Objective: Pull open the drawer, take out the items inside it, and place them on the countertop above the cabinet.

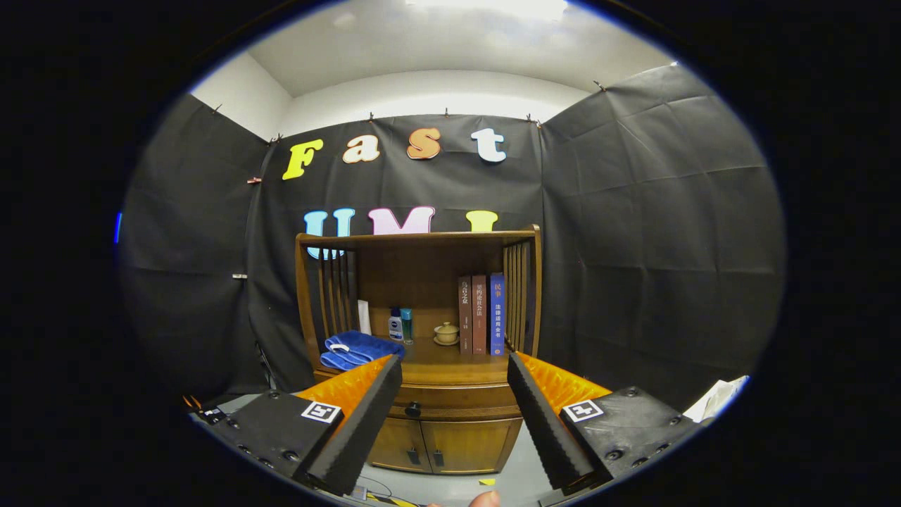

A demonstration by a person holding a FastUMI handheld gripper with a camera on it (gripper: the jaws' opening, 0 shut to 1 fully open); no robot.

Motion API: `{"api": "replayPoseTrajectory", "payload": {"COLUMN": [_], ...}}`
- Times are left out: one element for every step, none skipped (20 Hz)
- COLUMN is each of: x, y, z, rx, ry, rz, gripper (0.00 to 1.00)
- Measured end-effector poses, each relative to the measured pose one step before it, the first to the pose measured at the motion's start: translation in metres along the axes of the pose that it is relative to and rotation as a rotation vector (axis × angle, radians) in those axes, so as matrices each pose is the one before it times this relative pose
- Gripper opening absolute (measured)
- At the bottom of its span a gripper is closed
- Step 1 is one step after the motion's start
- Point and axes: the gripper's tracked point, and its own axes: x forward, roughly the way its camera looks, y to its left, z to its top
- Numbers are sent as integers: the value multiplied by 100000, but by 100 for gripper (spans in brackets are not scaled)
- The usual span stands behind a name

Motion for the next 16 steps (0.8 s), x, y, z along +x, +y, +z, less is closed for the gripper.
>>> {"api": "replayPoseTrajectory", "payload": {"x": [26,37,63,76,139,106,350,444,446,421,1070,1725,1276,1065,1171,1054], "y": [10,35,96,101,83,75,97,81,193,338,431,541,200,-158,-210,-246], "z": [-6,-11,27,6,-161,-582,-905,-1399,-1161,-1154,-958,-905,-1291,-1435,-1550,-1570], "rx": [138,252,517,570,274,-11,-325,-346,-128,-29,80,245,348,172,114,441], "ry": [-137,-234,-285,-235,31,395,442,358,298,95,524,885,1321,1453,1701,1732], "rz": [-20,147,401,291,191,281,183,21,631,1409,654,502,-429,-847,-1237,-786], "gripper": [98,98,98,98,98,98,99,98,99,99,99,99,99,99,99,99]}}
